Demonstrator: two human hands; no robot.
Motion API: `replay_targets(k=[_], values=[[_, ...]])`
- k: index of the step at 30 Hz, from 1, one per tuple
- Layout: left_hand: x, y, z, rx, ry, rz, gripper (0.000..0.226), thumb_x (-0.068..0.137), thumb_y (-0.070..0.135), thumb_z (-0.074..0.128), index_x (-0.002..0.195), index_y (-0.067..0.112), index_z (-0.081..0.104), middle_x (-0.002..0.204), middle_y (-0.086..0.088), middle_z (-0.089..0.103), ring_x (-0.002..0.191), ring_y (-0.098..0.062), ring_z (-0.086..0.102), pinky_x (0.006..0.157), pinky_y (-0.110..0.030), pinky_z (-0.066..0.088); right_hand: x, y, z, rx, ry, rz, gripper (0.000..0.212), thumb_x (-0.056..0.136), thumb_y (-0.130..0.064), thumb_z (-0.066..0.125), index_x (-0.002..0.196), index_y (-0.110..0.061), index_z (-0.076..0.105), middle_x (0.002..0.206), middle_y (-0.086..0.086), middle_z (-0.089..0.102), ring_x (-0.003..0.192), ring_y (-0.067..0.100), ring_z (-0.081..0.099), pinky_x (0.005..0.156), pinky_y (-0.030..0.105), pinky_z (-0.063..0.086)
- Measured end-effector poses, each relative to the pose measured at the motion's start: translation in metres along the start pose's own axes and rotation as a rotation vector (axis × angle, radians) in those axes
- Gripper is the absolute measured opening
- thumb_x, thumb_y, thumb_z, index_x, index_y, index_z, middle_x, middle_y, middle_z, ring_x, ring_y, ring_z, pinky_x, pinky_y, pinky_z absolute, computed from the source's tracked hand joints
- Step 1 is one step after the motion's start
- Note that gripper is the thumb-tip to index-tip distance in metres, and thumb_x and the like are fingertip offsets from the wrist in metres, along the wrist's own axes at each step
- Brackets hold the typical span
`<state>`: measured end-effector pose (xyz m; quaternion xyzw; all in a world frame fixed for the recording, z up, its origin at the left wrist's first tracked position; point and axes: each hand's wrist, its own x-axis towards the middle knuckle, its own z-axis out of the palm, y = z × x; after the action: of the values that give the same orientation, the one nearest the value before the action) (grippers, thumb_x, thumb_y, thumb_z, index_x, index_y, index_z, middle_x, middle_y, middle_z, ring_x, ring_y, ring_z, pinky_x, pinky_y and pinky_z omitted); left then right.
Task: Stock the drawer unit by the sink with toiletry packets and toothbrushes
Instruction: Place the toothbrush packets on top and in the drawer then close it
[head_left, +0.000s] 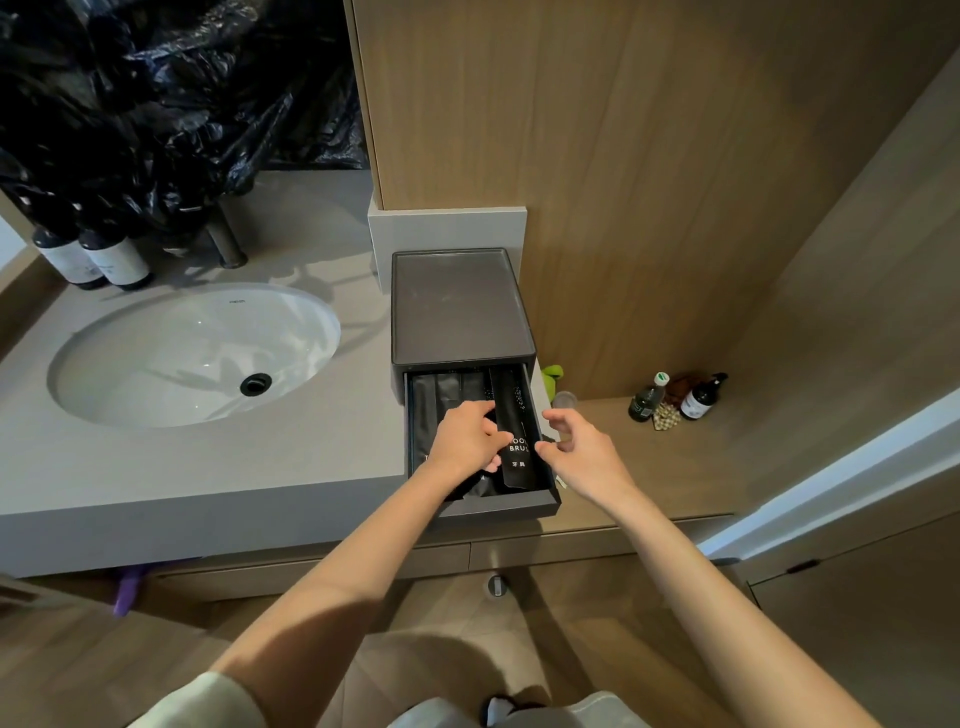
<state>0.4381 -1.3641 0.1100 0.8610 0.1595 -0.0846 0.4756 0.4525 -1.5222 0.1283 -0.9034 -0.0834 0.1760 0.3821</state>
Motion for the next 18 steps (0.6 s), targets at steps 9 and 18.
replay_targets(k=[9, 18], values=[[0.001, -0.015, 0.002, 0.84, 0.133, 0.281, 0.06, 0.092, 0.046, 0.052, 0.143, 0.019, 0.039, 0.129, -0.006, 0.042, 0.118, -0.024, 0.038, 0.095, -0.035, 0.039, -0.001, 0.003, 0.006, -0.147, -0.051, -0.116, 0.05, 0.092, -0.021, 0.06, 0.14, -0.025, 0.046, 0.14, 0.005, 0.055, 0.102, 0.014, 0.063, 0.095, 0.033, 0.045], [-0.013, -0.037, -0.031, 0.875, 0.028, 0.373, 0.074, 0.09, 0.059, 0.043, 0.151, 0.025, 0.019, 0.161, 0.006, 0.006, 0.148, -0.027, -0.003, 0.118, -0.051, 0.001, 0.005, -0.002, 0.0, -0.638, -0.064, -0.325, 0.066, 0.089, -0.035, 0.063, 0.148, -0.032, 0.033, 0.161, -0.002, 0.02, 0.148, 0.023, 0.015, 0.117, 0.043, 0.023]])
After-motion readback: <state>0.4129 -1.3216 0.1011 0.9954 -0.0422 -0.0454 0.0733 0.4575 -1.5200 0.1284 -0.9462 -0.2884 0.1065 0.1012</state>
